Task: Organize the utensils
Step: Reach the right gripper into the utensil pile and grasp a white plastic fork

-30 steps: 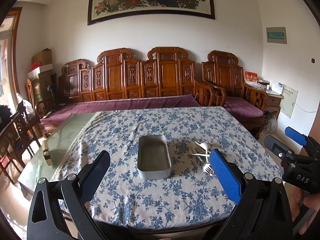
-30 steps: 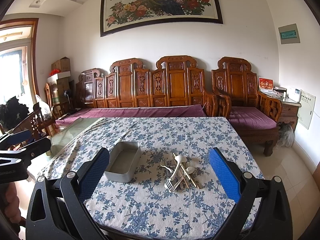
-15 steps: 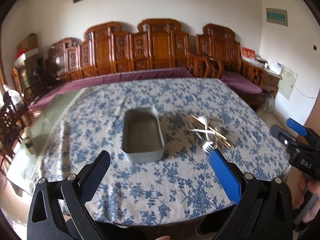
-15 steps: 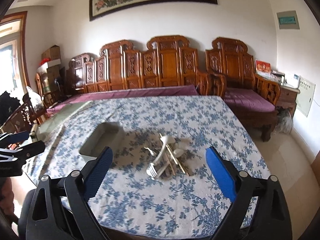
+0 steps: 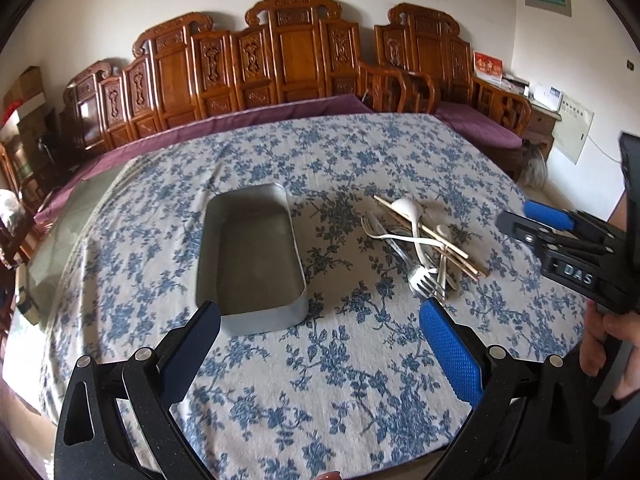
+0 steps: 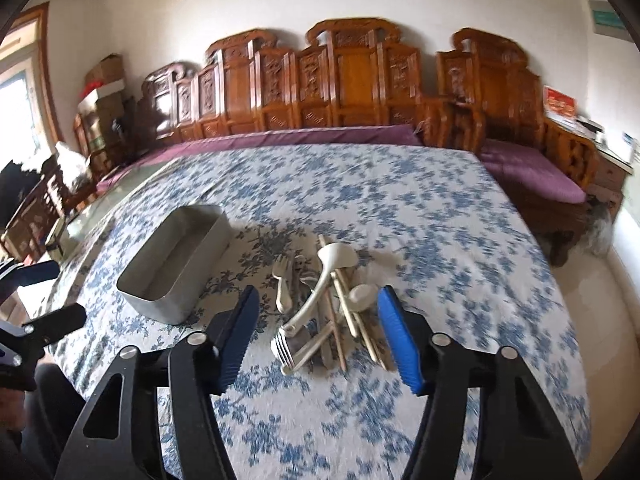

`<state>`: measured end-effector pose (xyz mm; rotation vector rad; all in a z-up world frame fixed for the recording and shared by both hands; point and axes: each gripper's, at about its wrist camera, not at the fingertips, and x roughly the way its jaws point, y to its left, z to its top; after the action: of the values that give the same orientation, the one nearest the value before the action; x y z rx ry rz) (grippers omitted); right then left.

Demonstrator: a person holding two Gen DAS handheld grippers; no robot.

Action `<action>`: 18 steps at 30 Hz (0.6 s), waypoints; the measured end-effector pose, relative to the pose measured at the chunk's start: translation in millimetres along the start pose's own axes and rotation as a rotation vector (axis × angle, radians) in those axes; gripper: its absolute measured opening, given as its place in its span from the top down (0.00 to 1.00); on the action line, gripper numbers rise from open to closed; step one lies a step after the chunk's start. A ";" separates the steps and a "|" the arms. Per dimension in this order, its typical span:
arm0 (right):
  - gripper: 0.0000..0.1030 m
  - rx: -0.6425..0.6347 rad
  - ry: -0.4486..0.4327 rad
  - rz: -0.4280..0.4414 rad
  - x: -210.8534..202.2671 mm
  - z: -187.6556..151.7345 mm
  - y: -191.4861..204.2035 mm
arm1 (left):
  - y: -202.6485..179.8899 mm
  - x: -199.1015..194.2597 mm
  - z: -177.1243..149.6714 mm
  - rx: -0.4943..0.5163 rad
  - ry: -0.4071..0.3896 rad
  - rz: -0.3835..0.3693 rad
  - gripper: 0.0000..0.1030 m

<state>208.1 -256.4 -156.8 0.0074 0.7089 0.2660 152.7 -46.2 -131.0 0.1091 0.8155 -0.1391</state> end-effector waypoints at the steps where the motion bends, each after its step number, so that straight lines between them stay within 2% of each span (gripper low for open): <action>1: 0.44 -0.014 0.021 0.021 12.9 2.7 2.0 | -0.7 4.9 0.9 0.003 0.007 0.000 0.06; 8: 0.51 -0.104 0.123 0.073 73.7 3.9 16.5 | -1.3 31.7 2.6 0.014 0.050 -0.003 0.06; 17: 0.77 -0.177 0.186 0.088 106.5 -7.3 24.3 | -6.3 46.7 5.4 0.031 0.072 0.006 0.06; 18: 0.83 -0.180 0.186 0.078 106.5 -8.2 24.7 | -7.2 47.8 5.5 0.034 0.073 0.007 0.06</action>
<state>274.3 -207.2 -229.1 -0.1626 0.8687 0.4085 187.8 -58.0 -162.6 0.1496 0.8859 -0.1433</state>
